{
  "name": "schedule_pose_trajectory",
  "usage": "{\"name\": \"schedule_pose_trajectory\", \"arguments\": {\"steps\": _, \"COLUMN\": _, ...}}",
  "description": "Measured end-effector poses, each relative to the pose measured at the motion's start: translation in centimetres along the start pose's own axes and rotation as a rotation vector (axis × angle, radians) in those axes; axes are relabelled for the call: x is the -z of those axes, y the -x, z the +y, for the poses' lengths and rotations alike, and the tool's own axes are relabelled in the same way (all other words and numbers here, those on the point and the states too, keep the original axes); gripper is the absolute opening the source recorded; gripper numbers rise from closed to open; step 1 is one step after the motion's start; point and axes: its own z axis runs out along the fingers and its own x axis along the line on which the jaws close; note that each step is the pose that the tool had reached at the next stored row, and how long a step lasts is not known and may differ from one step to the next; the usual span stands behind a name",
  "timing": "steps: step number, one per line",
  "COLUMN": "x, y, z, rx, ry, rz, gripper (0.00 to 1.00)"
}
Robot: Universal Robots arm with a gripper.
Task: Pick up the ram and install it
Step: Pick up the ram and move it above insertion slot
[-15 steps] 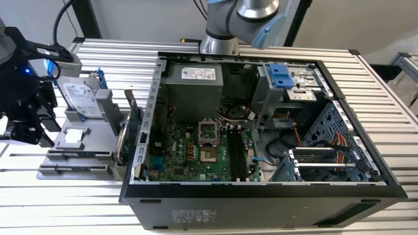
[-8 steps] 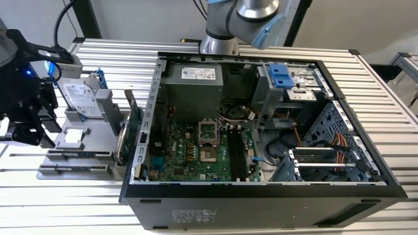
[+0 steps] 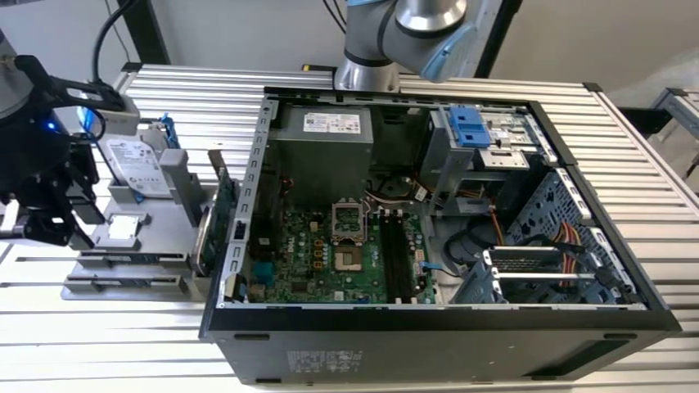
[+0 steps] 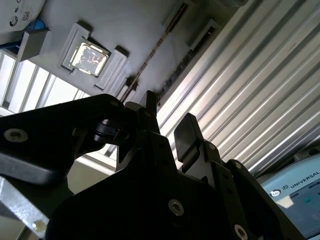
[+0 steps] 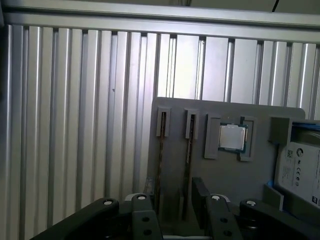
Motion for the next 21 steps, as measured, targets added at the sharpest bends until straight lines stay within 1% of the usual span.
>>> {"name": "schedule_pose_trajectory", "arguments": {"steps": 14, "x": -0.73, "y": 0.0, "z": -0.03, "rx": 0.0, "ry": 0.0012, "rz": -0.0001, "gripper": 1.0}}
{"name": "schedule_pose_trajectory", "arguments": {"steps": 17, "x": -0.83, "y": -0.09, "z": -0.06, "rx": 0.0, "ry": 0.0029, "rz": -0.0002, "gripper": 1.0}}
{"name": "schedule_pose_trajectory", "arguments": {"steps": 21, "x": -0.91, "y": -0.39, "z": -0.12, "rx": 0.0, "ry": 0.0086, "rz": -0.0004, "gripper": 1.0}}
